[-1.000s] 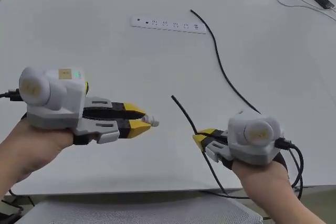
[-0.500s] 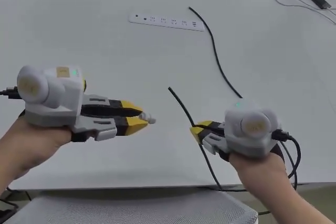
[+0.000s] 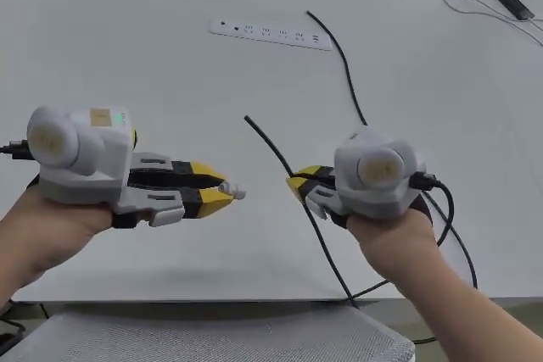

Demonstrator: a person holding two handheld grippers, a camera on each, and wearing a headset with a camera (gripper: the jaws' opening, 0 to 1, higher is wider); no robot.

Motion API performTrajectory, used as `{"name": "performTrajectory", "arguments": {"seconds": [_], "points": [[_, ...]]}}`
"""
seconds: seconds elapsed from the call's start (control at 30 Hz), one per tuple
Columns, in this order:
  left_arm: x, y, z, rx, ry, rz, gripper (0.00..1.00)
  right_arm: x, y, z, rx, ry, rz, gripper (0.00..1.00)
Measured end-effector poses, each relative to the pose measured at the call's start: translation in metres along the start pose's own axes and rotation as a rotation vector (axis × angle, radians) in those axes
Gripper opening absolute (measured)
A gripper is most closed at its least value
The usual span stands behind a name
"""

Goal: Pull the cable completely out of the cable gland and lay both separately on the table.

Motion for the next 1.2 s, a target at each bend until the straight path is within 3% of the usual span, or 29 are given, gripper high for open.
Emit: {"name": "performTrajectory", "arguments": {"seconds": [0.57,0.8,1.2], "points": [[0.025,0.010,0.011,-0.027,-0.013,-0.011,0.15,-0.026,-0.035,0.014,-0.043,0.066,0.015,0.00],[0.042,0.010,0.018,-0.027,-0.007,-0.001,0.15,-0.029,-0.057,0.020,-0.064,0.124,0.040,0.00],[0.069,0.019,0.027,-0.047,0.019,0.001,0.15,-0.046,-0.094,0.037,-0.127,0.187,0.040,0.00]]}}
Point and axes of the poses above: the centre of the closed fingertips' face, and the gripper's own axes: y roughly backward along the fingers, z roughly to its left, x roughly out of its underside, the point moved 7 cm from there along y, roughly backward along the fingers, and after that the axes turned 14 degrees about x, right-handed, at the moved point
